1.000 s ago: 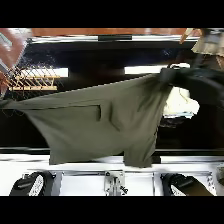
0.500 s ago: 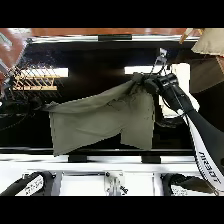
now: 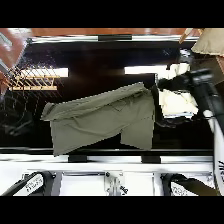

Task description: Fold the shirts.

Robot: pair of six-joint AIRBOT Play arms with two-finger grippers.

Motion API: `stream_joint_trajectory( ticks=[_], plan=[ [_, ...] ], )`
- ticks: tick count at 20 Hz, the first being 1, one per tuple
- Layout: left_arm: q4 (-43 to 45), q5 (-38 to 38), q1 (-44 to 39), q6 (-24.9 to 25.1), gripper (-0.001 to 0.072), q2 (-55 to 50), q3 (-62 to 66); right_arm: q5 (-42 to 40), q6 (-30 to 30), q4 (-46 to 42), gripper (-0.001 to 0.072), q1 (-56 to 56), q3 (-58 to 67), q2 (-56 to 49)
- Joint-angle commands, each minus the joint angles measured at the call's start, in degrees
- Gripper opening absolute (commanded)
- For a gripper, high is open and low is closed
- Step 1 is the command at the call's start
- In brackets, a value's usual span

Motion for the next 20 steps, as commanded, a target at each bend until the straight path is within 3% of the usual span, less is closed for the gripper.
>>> stream_joint_trajectory(
  ticks=[1, 2, 4, 9, 20],
  plan=[
    [-3.06, -2.56, 2.97, 2.12, 0.0687, 5.31, -13.22, -12.72, -16.57, 17.55, 0.0604, -12.7, -1.92, 2.75],
    [-3.48, -1.46, 2.93, 5.14, 0.072, 5.55, -17.46, -13.49, -17.88, 21.94, 0.0631, -15.52, -2.93, 2.73],
    [-3.43, 0.37, 2.93, 6.95, 0.072, 5.53, -22.93, -14.78, -19.43, 25.46, 0.0631, -19.19, -4.83, 2.73],
    [-3.63, 4.81, 2.91, 7.48, 0.072, 5.14, -26.64, -14.21, -23.06, 25.44, 0.0631, -20.48, -8.55, 2.73],
    [-3.87, 7.74, 2.91, 7.69, 0.072, 0.15, -26.36, -11.06, -23.26, 25.86, 0.0631, -20.48, -10.86, 0.07]
  ],
)
